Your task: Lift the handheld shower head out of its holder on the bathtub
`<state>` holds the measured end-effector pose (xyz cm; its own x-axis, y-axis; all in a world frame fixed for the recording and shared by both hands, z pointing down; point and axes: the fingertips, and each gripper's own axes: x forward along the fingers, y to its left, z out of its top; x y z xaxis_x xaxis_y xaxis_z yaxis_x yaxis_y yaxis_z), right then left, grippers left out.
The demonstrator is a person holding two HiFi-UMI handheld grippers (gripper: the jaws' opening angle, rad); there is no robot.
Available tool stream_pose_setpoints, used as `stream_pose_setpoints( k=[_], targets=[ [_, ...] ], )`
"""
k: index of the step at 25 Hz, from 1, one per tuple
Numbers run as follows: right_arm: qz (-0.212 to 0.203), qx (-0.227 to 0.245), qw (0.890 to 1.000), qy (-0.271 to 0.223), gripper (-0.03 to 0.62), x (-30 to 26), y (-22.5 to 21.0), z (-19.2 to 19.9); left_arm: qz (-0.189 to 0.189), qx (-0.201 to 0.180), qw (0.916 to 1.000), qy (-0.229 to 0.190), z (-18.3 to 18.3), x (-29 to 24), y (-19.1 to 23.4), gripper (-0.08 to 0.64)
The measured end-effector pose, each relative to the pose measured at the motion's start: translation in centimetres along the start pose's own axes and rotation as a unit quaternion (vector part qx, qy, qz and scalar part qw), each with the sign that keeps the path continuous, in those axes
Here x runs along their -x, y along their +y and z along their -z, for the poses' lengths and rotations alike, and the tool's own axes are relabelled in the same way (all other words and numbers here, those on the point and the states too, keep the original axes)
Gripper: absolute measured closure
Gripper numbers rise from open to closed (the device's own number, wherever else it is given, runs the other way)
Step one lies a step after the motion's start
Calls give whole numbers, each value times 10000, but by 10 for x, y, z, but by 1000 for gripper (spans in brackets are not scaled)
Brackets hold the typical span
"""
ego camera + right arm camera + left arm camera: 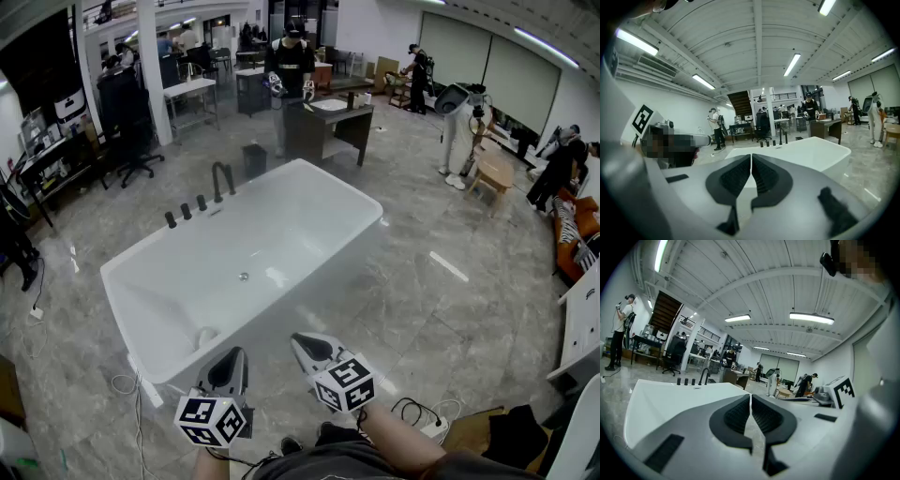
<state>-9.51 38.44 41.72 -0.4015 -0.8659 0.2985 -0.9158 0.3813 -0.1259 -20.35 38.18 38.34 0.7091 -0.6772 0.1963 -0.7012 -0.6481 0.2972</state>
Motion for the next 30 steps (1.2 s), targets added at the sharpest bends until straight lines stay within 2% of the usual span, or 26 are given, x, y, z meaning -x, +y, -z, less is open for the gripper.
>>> stream_pose_setpoints(
  k=[5, 10, 15, 18, 23, 27, 30],
  targets=[
    [-81, 33, 9999, 72, 561, 1, 13, 2, 41, -180, 9998, 47, -1, 8, -6, 535],
    [-139, 37, 9998, 141, 561, 1, 22, 2, 14, -188, 9998, 106, -2, 15, -5, 535],
    [-52, -52, 9997, 212, 563, 6, 19, 11, 64, -330, 9993, 139, 0, 19, -7, 535],
    [171, -113, 9996, 169, 561, 9, 16, 11, 113, -232, 9996, 144, 1, 20, -3, 535],
    [797, -373, 9961, -54, 561, 31, -6, 12, 321, 31, 9993, 204, 10, 15, 0, 535],
    [1070, -434, 9933, -11, 561, 46, -29, 19, 403, 59, 9990, 192, 15, 4, -1, 535],
    [1118, -593, 9920, -44, 561, 47, -39, 21, 443, 55, 9987, 248, 18, -2, -1, 535]
  ],
)
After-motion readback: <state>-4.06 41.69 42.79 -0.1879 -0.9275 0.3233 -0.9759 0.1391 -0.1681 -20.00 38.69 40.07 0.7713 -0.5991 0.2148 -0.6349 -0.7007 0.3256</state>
